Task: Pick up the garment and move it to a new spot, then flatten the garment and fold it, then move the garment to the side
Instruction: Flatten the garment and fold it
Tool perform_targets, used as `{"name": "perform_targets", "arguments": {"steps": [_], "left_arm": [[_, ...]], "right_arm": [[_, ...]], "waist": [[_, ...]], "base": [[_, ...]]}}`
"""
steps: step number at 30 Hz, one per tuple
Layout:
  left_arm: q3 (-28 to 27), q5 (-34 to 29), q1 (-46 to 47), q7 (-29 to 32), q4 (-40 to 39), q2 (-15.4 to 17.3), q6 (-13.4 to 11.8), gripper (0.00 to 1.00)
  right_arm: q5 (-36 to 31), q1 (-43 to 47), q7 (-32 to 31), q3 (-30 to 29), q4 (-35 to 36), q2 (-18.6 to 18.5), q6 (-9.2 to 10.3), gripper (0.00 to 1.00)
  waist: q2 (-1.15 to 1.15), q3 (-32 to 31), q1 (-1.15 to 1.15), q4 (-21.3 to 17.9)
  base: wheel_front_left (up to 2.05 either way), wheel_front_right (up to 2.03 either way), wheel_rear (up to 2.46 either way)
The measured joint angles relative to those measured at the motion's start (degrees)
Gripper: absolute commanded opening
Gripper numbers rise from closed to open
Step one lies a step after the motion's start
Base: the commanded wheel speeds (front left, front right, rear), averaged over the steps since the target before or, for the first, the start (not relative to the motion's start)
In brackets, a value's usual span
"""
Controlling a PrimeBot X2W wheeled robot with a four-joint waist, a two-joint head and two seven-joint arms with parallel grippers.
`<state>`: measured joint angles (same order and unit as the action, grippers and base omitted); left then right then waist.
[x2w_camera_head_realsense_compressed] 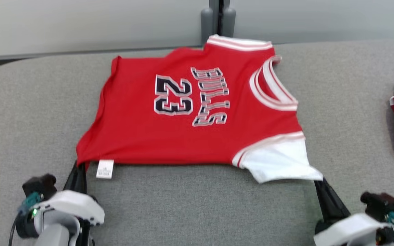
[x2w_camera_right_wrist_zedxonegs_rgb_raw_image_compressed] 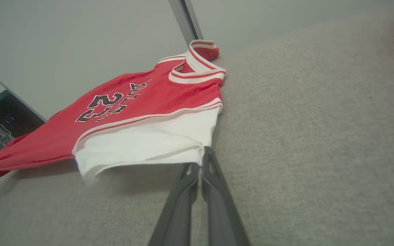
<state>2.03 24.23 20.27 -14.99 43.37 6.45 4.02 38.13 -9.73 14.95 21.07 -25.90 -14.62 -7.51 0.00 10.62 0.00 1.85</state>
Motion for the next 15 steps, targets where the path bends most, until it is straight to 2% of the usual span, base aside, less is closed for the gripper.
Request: {"name": "perform_targets", "arguments": {"steps": [4,7,15], "left_arm": [[0.5,-0.5,-5.7,0.2,-2.8,0.9,0.2,0.00],[0.6,-0.5,-10.7,1.8,-6.4,1.8,-0.1,0.00],[0.9,-0.4,-26.7,11.7,-24.8,3.0,-4.7,0.00]], "right_arm": [[-2.3,8.4,-2.5,-3.1,7.0,0.3,0.00,0.00],[-3.9,14.8,-7.2,-6.0,12.9,1.5,0.00,0.00],[-10.1,30.1,-20.6,-13.6,29.0,6.5,0.01,0.00]], "waist": [[0.00,-2.8,0.00,0.1],[0.00,-4.8,0.00,-0.2],[0.00,-8.7,0.00,-1.8]], "base": [[0.00,0.00,0.00],[0.00,0.00,0.00],[0.00,0.00,0.00]]}}
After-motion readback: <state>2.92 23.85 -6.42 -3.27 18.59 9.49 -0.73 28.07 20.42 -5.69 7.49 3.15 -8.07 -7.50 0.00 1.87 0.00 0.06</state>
